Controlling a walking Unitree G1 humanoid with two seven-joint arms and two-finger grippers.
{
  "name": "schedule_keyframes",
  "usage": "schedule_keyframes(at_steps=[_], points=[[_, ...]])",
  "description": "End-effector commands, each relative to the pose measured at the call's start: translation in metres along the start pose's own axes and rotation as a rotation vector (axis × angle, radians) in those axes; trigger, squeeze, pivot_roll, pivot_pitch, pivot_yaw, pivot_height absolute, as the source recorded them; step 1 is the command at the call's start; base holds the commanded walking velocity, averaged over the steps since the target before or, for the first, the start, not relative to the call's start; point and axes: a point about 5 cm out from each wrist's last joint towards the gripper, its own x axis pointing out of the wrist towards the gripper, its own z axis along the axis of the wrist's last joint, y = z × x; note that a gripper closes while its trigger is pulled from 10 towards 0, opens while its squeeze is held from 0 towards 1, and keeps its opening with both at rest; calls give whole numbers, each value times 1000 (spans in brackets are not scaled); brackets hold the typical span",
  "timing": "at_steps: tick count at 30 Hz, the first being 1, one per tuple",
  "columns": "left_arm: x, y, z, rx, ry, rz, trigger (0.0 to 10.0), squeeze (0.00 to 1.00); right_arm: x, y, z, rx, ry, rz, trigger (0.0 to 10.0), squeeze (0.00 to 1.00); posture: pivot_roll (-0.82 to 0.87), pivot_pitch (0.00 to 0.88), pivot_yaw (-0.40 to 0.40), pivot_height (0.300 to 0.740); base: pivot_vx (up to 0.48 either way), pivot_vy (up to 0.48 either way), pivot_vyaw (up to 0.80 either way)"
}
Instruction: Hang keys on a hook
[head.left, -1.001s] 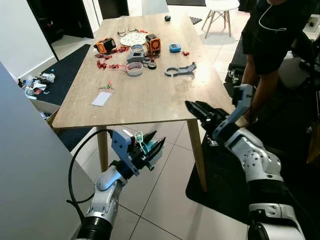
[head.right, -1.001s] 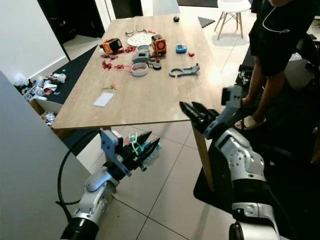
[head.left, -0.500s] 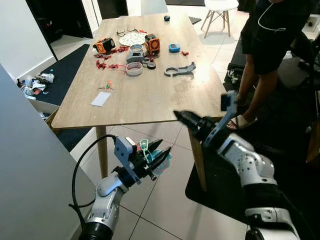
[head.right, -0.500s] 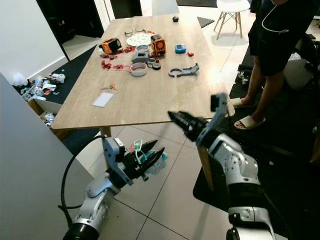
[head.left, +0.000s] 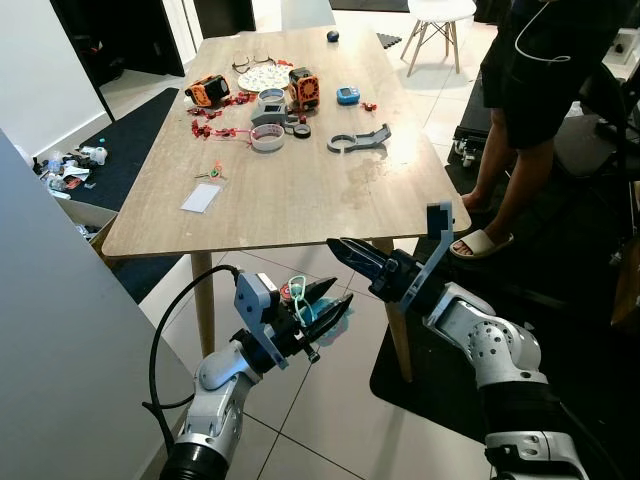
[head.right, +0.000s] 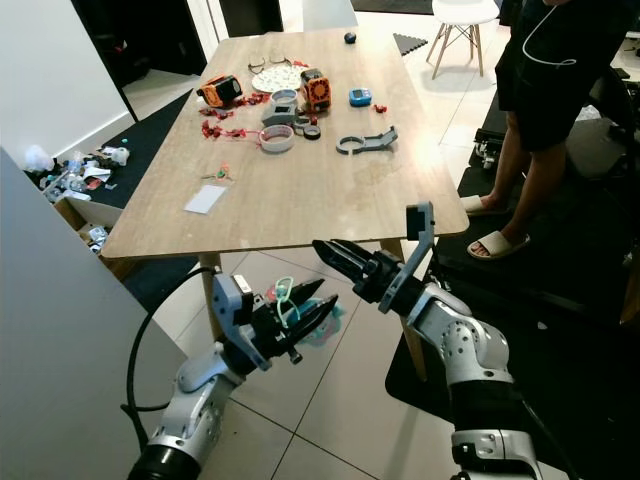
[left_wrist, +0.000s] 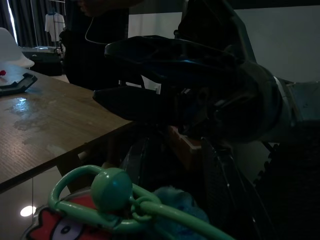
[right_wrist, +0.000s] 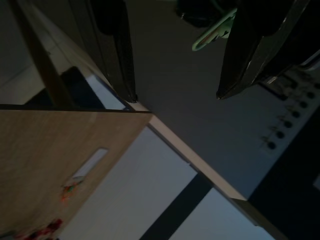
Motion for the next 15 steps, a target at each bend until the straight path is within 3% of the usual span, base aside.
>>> schedule_keyframes(at_steps=[1, 7, 15], points=[[-4, 0, 1, 10, 12, -11, 10000, 0, 2, 5, -7, 32, 18, 42, 10000, 0, -129, 70, 70, 740, 0, 0, 0], [-4, 0, 1, 10, 12, -13, 10000, 0, 2, 5, -9, 53, 20, 46, 10000, 0, -129, 70, 70, 740, 0, 0, 0], [-4, -3, 0, 6, 18, -33, 10000, 0, 0, 9, -22, 155, 54, 101, 10000, 0, -131, 66, 65, 740, 0, 0, 0]])
